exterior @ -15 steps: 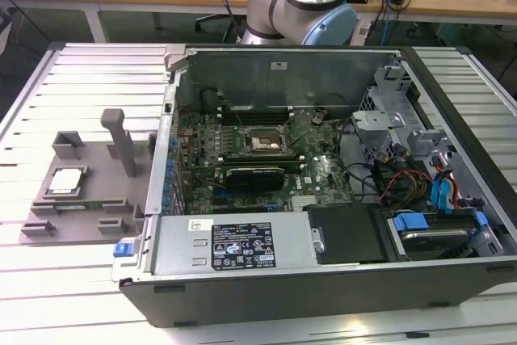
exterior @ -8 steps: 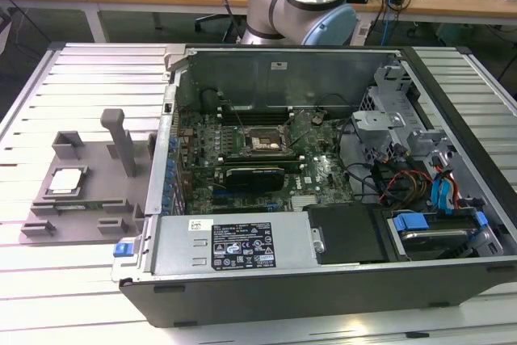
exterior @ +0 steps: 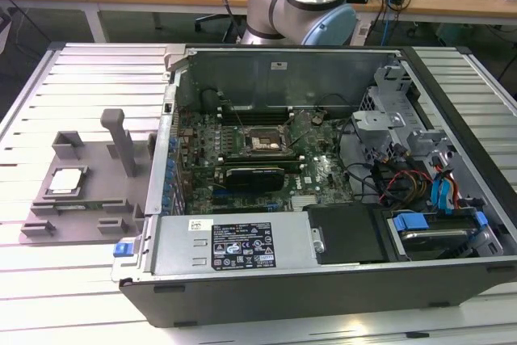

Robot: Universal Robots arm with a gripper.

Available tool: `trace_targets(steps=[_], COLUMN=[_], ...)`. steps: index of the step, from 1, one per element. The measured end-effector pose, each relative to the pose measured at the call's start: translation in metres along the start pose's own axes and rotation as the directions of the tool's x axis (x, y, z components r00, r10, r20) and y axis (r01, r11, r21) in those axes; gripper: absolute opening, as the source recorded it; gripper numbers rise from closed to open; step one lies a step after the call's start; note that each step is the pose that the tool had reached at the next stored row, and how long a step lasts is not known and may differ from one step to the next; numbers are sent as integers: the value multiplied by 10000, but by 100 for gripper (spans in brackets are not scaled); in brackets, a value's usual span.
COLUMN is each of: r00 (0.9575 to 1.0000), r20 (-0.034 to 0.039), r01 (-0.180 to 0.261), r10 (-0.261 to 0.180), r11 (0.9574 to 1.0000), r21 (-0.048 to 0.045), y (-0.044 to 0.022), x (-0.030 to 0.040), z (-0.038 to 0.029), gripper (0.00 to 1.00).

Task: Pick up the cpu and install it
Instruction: 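Pick up the cpu and move it towards the insertion slot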

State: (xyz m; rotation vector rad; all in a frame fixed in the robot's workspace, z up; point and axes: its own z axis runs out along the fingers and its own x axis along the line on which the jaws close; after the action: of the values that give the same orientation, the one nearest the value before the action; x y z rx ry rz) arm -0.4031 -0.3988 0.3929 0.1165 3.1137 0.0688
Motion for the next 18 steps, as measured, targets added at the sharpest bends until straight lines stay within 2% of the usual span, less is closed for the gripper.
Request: trace_targets(steps=[2, 3, 4, 6, 8, 10, 11, 12, 14, 18], r00=[10000, 10000, 10000, 10000, 10000, 10000, 10000, 9999, 9994, 9993], r20=[0, 0, 0, 0, 0, 22, 27, 25, 14, 15], r01=[0, 0, 0, 0, 0, 36, 62, 157, 357, 361], r10=[0, 0, 0, 0, 0, -37, -63, -158, -358, -362], r11=[10000, 10000, 10000, 10000, 10000, 9995, 9991, 9988, 9983, 9983], r21=[0, 0, 0, 0, 7, 315, 408, 459, 465, 464], y=[0, 0, 0, 0, 0, 1, 1, 0, 1, 1], x=[1, 1, 2, 3, 4, 4, 4, 4, 3, 3], z=[0, 0, 0, 0, 0, 0, 0, 1, 0, 0], gripper=[11, 17, 42, 54, 54, 54, 54, 54, 54, 54])
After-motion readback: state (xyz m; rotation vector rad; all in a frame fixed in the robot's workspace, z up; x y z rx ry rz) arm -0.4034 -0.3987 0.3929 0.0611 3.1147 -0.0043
